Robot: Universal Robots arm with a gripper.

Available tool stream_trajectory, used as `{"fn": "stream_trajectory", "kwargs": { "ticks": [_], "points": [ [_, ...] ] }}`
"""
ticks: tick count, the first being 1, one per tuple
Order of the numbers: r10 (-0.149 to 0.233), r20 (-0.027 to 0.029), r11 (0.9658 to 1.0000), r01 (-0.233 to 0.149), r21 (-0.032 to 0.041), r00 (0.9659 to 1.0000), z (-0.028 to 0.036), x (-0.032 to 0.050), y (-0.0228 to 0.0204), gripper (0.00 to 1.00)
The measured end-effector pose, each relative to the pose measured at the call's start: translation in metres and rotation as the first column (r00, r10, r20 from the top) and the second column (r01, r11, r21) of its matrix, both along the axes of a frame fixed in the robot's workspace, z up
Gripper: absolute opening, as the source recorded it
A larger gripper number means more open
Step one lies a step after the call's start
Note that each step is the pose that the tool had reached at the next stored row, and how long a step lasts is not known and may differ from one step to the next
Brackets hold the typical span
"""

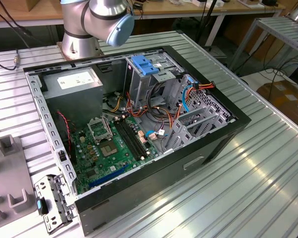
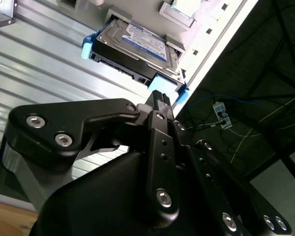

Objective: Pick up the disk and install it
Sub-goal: 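Reach for the disk, then pick up the disk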

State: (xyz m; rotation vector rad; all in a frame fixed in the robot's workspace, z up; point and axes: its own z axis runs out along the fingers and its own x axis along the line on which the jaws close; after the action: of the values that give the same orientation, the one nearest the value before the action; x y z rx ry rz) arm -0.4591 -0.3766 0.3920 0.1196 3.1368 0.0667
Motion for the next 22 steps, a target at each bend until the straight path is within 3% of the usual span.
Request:
{"fn": "stream_trajectory", "kwargs": {
  "ticks": [15,22],
  "points": [
    [0.003,-0.0002,1.0000,-0.003,0.0000,1.0000,0.0000,-0.0021,0.0000,0.11],
    [0.052,-0.0002,0.9987,-0.052,0.0000,0.9987,0.0000,-0.0021,0.0000,0.11]
  ]
}}
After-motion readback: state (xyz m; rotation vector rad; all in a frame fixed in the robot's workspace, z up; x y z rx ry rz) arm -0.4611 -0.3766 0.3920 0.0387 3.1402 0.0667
